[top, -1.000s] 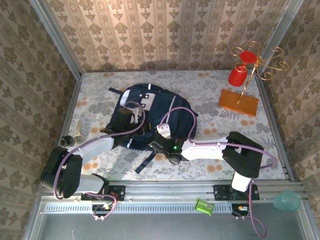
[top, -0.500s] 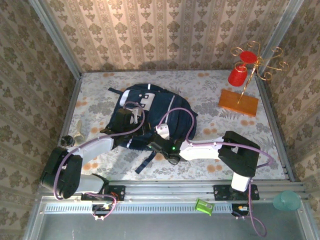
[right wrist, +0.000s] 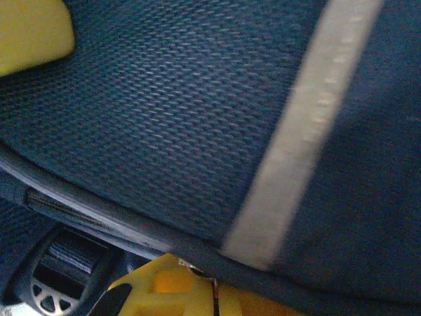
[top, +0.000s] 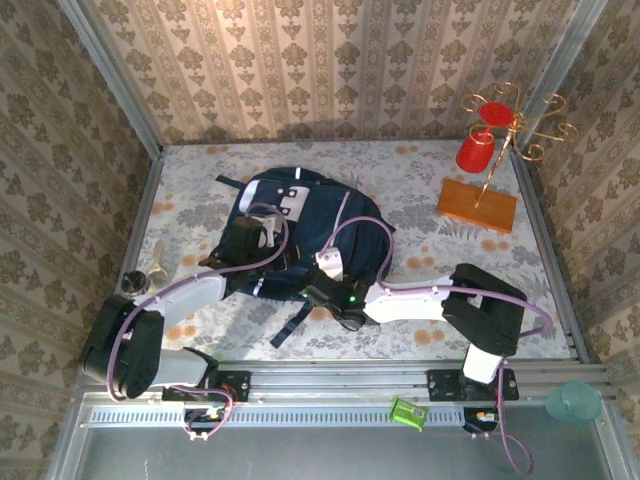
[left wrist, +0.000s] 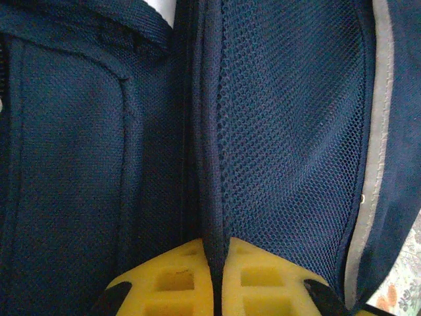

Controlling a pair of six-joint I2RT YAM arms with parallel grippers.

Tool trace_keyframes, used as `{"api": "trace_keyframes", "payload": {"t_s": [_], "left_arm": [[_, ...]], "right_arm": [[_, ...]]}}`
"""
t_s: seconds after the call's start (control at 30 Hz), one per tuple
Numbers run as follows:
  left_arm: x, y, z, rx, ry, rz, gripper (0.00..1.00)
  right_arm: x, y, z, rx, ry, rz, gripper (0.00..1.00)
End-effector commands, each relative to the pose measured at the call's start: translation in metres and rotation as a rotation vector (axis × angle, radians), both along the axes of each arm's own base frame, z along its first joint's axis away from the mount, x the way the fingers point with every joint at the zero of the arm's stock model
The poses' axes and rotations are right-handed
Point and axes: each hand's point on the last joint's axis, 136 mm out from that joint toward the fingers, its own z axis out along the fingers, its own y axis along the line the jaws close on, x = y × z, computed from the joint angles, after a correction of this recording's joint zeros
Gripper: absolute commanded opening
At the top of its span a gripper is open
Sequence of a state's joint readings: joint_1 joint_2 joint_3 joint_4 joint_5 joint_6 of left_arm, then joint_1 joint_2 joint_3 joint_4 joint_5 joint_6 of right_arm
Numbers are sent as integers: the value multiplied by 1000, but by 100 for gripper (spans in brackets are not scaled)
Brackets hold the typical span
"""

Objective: Pack the student bag

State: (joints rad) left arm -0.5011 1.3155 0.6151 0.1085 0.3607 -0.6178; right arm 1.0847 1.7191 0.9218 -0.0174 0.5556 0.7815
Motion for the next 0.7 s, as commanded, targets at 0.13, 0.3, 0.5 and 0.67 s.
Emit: {"api": "trace_keyframes", "payload": {"t_s": [0.13, 0.3, 0.5, 0.67], "left_arm": [[-7, 30, -15, 151, -9, -9, 0], [-1, 48, -18, 177, 2, 30, 0], [5, 50, -14, 201, 0, 26, 0], [5, 42, -8, 203, -37, 8, 4]], "right_arm": [[-5, -61, 10, -74, -35, -99, 0], [-5, -98, 19, -88, -56, -170, 0], [3, -106, 36, -35, -88, -120, 0], [3, -87, 43, 43, -103, 40, 0]]}}
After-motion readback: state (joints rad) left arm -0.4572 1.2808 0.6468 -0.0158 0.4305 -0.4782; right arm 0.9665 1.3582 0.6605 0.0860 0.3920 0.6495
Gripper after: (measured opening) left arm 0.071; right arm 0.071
